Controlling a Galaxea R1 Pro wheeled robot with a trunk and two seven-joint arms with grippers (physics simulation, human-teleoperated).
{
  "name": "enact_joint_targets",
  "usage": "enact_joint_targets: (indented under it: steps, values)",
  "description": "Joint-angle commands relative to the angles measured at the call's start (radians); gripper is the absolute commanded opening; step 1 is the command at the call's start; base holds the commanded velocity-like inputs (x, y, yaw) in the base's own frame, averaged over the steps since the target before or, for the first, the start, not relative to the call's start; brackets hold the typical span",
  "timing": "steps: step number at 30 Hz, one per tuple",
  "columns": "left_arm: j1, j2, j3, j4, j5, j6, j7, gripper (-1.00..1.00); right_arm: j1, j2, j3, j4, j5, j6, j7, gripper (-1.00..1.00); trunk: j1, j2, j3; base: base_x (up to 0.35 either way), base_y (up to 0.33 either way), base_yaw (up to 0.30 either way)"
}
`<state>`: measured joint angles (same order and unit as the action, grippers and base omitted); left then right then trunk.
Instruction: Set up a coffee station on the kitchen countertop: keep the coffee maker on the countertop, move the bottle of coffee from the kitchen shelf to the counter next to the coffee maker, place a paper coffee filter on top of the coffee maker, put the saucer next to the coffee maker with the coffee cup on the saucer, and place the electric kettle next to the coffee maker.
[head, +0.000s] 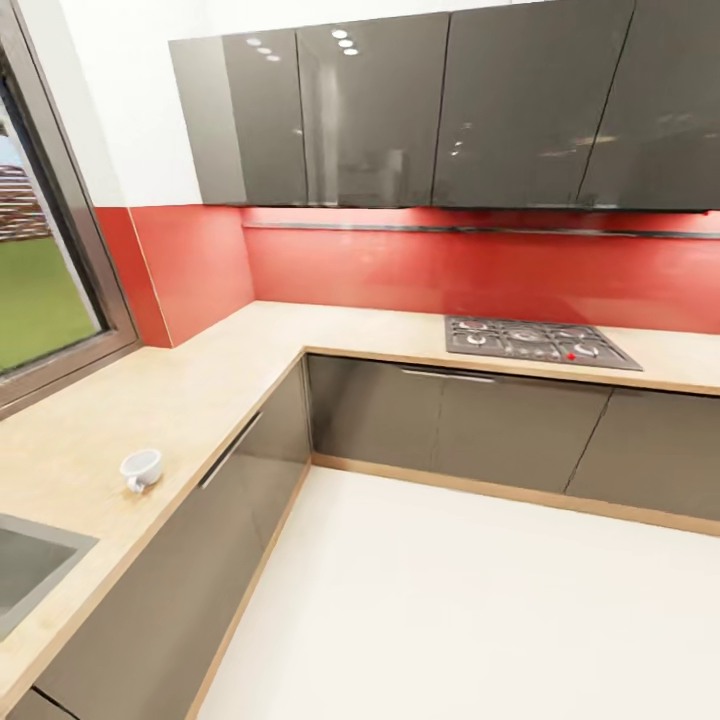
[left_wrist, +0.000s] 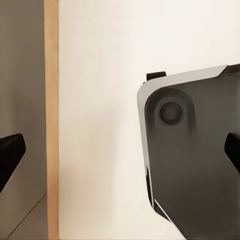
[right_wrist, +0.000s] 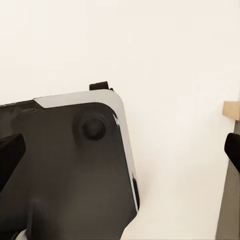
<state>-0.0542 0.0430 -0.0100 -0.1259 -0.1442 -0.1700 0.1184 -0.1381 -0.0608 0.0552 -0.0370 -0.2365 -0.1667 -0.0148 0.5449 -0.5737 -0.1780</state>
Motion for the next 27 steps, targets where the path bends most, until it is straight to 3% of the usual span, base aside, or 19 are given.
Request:
enact_joint_targets:
  steps: [1, 27]
  values:
    - [-0.001, 0.0, -0.001, 0.001, -0.01, -0.003, 0.006, 1.0, 0.0, 0.0, 0.006, 0.0, -0.007, -0.003, -0.002, 1.0, 0.001, -0.001, -0.002, 0.339, 0.0, 0.278]
    - [-0.001, 0.0, 0.002, -0.001, -0.01, -0.007, 0.006, 1.0, 0.0, 0.0, 0.006, 0.0, -0.007, -0.003, -0.002, 1.0, 0.001, -0.001, -0.002, 0.339, 0.0, 0.278]
